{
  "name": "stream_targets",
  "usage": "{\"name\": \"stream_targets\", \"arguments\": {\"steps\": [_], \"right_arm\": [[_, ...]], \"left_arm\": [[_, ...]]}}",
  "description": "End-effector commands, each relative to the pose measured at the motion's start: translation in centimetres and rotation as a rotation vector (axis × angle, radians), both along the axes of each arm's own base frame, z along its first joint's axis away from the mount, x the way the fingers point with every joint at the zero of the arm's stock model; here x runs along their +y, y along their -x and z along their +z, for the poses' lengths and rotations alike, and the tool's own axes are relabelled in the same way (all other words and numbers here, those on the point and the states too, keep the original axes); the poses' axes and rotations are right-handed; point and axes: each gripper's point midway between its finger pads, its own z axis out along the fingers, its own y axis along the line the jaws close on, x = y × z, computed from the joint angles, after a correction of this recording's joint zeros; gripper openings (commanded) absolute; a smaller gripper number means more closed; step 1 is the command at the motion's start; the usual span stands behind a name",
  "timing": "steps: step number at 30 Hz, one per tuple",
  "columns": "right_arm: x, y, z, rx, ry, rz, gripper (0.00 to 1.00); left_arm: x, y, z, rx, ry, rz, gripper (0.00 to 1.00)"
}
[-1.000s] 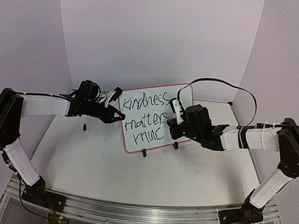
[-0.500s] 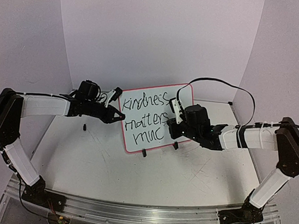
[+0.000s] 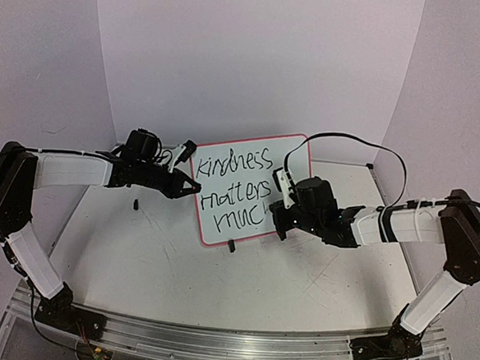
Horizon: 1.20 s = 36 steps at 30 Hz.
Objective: Write a sentence on the whiteboard
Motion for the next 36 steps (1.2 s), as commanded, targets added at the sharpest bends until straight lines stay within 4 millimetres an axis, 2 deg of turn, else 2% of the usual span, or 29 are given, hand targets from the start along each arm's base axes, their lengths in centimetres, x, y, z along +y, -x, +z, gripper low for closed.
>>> {"name": "stream_targets", "arguments": {"steps": [1,11,23,36], "right_arm": [[0.3,0.7,-0.5,0.026,-0.028,-0.001,0.0],[0.3,0.9,-1.7,0.044,-0.025,-0.011,0.0],[0.6,-1.1,-0.2,-0.02,-0.017,-0.062,0.0],[0.7,-2.5,3.2,-0.101,-0.037,-0.084,0.0]], "left_arm": [[3.5,-3.2,-2.9,-0.087,-0.216,0.159,0.0],[3.4,-3.3,-2.9,-0.085,-0.215,0.157,0.0],[3.5,-3.2,-2.8,-0.088,-0.217,0.159,0.0],[3.4,-3.3,-2.8,-0.092,-0.217,0.157,0.0]]}}
